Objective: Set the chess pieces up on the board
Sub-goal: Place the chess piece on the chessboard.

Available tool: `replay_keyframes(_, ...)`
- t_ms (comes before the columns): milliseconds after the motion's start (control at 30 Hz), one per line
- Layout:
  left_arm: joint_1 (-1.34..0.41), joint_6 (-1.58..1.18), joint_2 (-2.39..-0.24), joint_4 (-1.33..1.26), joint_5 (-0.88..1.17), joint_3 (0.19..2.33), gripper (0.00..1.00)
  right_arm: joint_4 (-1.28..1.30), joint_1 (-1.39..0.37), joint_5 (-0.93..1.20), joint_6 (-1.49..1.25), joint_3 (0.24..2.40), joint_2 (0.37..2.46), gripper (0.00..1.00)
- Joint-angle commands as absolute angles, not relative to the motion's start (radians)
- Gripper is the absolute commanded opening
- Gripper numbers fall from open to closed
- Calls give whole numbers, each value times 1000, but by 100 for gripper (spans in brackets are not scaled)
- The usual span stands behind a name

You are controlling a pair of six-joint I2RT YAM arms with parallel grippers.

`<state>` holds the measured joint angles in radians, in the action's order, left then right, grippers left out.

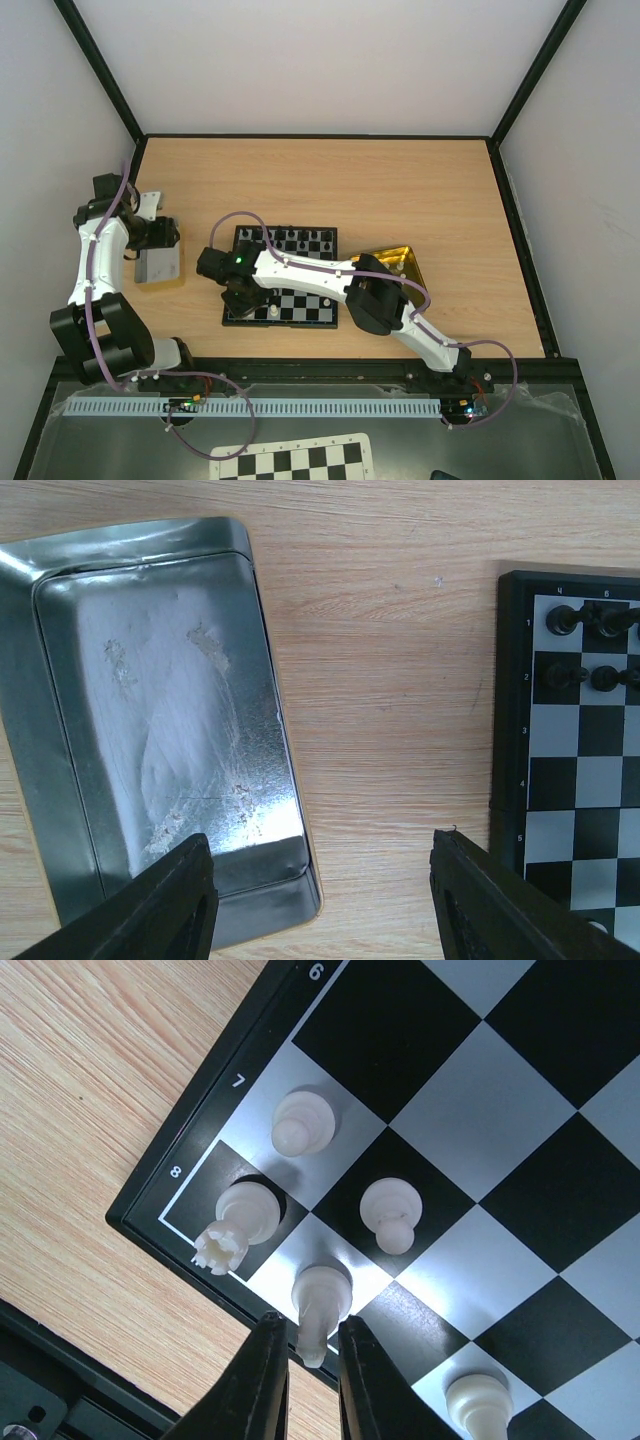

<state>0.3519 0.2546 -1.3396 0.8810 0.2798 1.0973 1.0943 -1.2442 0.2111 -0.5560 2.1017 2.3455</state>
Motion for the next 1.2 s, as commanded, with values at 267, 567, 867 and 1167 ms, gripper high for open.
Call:
replay_keyframes(267,351,271,-1343,887,289,1094,59,1143,-1252,180,-538,2145,2347,20)
replay_keyframes(567,350,276,-1345,906,294,1107,59,1168,-1242,121,-539,2139,2304,21)
replay_keyframes(867,329,271,-1338,934,307,1142,59,1171,-1190,92,-557,2105,2221,30)
replay_keyframes(1167,235,279,-1332,962,254,1172,60,1142,-1134,88,-587,2029,2114,32)
